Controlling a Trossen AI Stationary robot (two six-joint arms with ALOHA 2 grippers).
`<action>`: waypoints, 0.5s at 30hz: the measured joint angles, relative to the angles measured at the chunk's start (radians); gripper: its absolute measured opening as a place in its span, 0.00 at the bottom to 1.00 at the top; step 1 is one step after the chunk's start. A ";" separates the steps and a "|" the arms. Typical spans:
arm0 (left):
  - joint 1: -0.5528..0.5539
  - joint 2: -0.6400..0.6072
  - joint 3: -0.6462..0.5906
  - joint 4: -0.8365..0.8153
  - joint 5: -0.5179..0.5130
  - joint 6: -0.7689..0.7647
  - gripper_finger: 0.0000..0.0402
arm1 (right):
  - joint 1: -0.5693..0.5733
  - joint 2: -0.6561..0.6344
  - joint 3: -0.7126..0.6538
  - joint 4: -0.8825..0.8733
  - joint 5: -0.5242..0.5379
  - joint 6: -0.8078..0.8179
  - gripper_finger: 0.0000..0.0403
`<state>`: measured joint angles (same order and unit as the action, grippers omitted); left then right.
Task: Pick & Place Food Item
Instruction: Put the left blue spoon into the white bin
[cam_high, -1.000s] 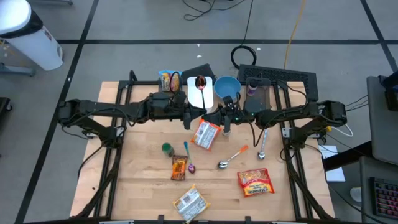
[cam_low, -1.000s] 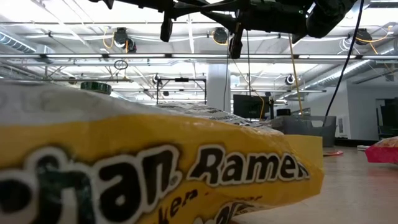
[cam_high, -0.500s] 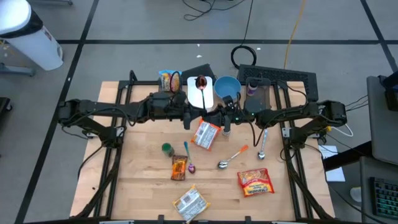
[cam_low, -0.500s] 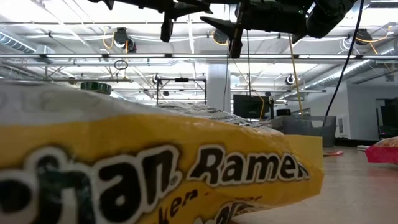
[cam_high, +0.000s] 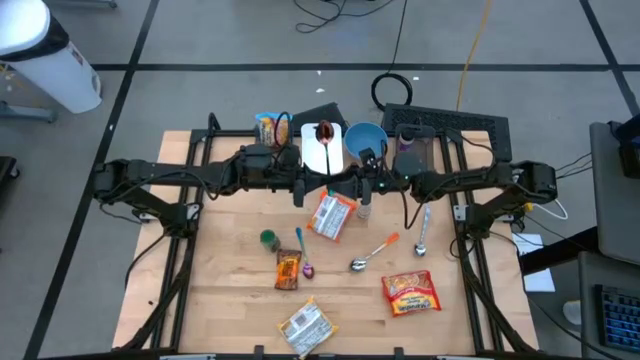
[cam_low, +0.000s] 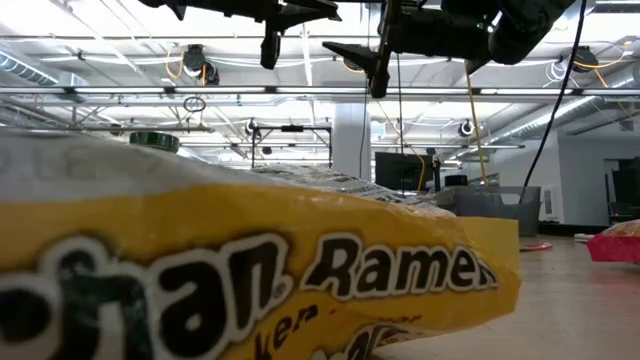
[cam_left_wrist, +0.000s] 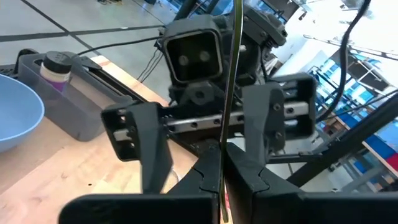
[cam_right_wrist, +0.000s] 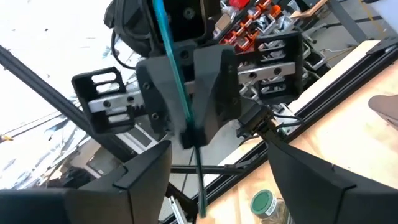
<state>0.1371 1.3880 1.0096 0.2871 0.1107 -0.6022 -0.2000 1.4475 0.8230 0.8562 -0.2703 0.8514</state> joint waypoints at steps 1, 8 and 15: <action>0.000 0.000 0.000 0.000 0.005 0.003 0.01 | -0.005 0.000 0.000 0.000 -0.010 0.004 0.66; 0.033 -0.003 0.000 -0.016 0.095 0.010 0.01 | -0.032 0.000 0.000 0.013 -0.075 0.008 0.68; 0.120 -0.048 -0.001 -0.124 0.195 0.029 0.01 | -0.036 0.000 0.000 0.015 -0.074 0.002 0.67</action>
<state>0.2568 1.3404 1.0084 0.1631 0.3052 -0.5735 -0.2359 1.4475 0.8234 0.8711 -0.3444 0.8533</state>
